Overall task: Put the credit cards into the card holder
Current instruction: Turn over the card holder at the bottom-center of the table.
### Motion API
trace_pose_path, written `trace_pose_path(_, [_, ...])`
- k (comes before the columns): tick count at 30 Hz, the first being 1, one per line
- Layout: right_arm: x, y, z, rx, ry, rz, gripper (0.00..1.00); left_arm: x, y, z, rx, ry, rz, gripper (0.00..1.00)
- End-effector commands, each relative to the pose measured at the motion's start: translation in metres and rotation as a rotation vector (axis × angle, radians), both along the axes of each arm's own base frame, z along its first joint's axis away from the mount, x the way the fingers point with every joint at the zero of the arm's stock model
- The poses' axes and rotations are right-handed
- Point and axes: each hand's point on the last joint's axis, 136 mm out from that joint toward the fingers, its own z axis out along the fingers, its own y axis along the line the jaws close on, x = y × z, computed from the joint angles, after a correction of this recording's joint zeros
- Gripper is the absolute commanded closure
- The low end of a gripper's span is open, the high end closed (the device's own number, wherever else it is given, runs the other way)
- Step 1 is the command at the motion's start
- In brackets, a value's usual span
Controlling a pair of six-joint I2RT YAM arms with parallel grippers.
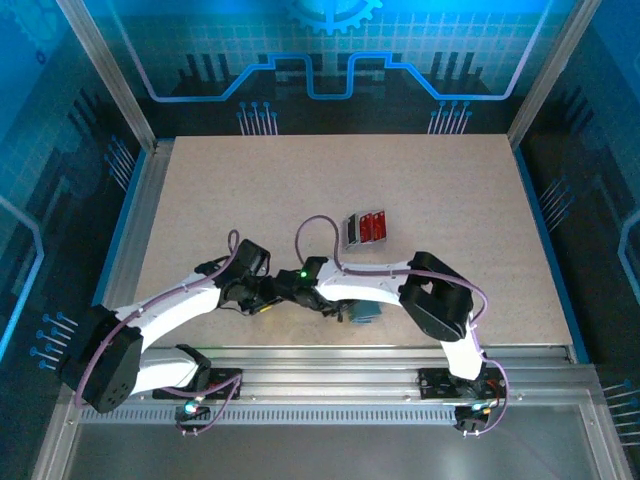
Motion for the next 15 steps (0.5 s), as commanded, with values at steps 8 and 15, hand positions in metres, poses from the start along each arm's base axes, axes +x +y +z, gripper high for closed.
trace_pose_path(8, [0.026,-0.025,0.054,0.468,0.07,-0.058,0.47,0.015,-0.042,0.034,-0.061,-0.074,-0.175,0.47])
trace_pose_path(15, [0.018,-0.082,0.023,0.569,0.166,-0.194,0.54,0.026,-0.11,0.03,-0.066,-0.058,-0.34,0.45])
